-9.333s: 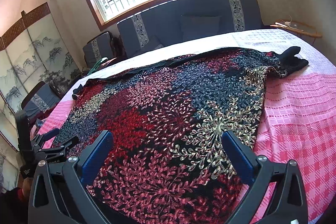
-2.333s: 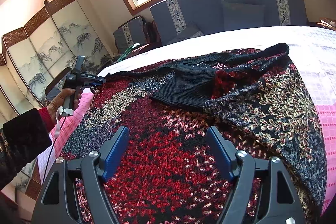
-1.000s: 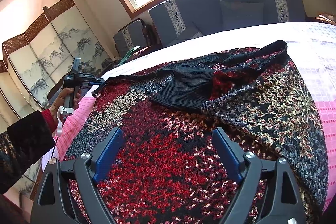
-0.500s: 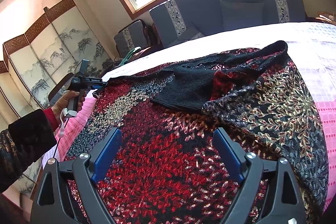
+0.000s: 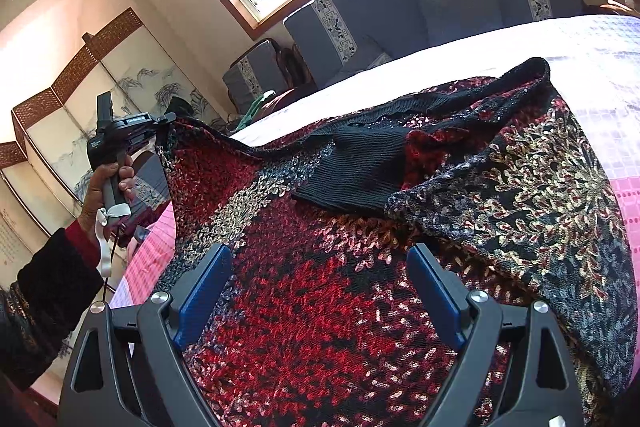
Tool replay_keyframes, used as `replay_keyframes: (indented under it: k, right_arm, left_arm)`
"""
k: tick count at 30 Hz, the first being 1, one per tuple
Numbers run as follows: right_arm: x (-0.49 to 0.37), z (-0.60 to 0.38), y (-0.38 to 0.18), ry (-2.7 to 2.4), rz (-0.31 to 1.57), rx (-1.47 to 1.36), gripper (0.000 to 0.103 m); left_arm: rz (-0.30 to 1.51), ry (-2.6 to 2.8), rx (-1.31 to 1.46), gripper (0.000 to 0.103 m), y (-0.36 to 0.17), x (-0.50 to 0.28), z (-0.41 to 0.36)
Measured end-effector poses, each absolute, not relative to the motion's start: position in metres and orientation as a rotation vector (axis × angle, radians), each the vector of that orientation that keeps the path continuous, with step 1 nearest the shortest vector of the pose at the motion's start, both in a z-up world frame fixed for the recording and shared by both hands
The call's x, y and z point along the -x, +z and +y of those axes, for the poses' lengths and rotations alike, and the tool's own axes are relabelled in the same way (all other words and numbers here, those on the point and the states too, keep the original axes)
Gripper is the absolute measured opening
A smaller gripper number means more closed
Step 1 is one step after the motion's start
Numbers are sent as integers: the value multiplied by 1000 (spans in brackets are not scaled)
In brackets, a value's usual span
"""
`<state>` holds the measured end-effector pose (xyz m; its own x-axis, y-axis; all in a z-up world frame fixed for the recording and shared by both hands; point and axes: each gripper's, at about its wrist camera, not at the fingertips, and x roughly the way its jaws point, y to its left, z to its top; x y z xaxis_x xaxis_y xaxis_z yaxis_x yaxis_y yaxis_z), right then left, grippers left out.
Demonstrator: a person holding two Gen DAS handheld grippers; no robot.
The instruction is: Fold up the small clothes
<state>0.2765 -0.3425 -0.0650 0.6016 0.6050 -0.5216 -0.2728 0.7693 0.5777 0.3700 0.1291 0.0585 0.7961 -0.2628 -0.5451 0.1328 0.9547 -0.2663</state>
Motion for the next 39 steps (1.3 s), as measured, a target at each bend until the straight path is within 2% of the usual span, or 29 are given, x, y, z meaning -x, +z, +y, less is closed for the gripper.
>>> replay_keyframes:
  k: [5,11,16,17,18,19,20,23,28,33,35,36,37,38,39]
  right_arm:
    - [-289,-356,-61,624,755,-677,88]
    - [-306,-361,-70,713,782,-904,89]
    - [-312,-366,-83,747,800,-1051,91]
    - [-314,-367,-84,740,803,-1049,91]
    - [-315,-367,-83,732,804,-1044,92]
    - [-317,-367,-82,724,805,-1037,92]
    - [-318,-366,-80,718,809,-1027,92]
    - [-327,-359,-73,687,832,-965,92]
    - [-354,-355,-68,650,877,-930,92]
    - [-397,-326,-71,620,1009,-816,91]
    - [-410,-314,-76,591,1073,-756,82]
    - [-414,-307,-78,559,1107,-714,63]
    - [-417,-304,-79,544,1131,-687,28]
    - [-417,-299,-79,545,1137,-669,13]
    - [-418,-294,-76,541,1127,-646,10]
  left_arm:
    - [607,-387,145,6,63,-344,23]
    - [733,-523,57,7,-6,-324,-84]
    - [753,-637,-43,10,-48,-281,-119]
    - [744,-640,-75,15,-52,-271,-123]
    - [742,-631,-105,21,-55,-264,-123]
    - [737,-630,-116,38,-57,-257,-120]
    - [727,-635,-102,52,-57,-252,-112]
    - [693,-605,-17,64,-52,-246,-78]
    - [719,-503,108,67,-62,-258,-13]
    - [771,-424,213,67,-91,-267,26]
    - [786,-437,284,67,-97,-270,37]
    - [789,-424,309,67,-99,-271,42]
    - [795,-414,333,67,-101,-270,47]
    - [799,-409,357,67,-103,-270,51]
    - [799,-409,376,67,-104,-270,54]
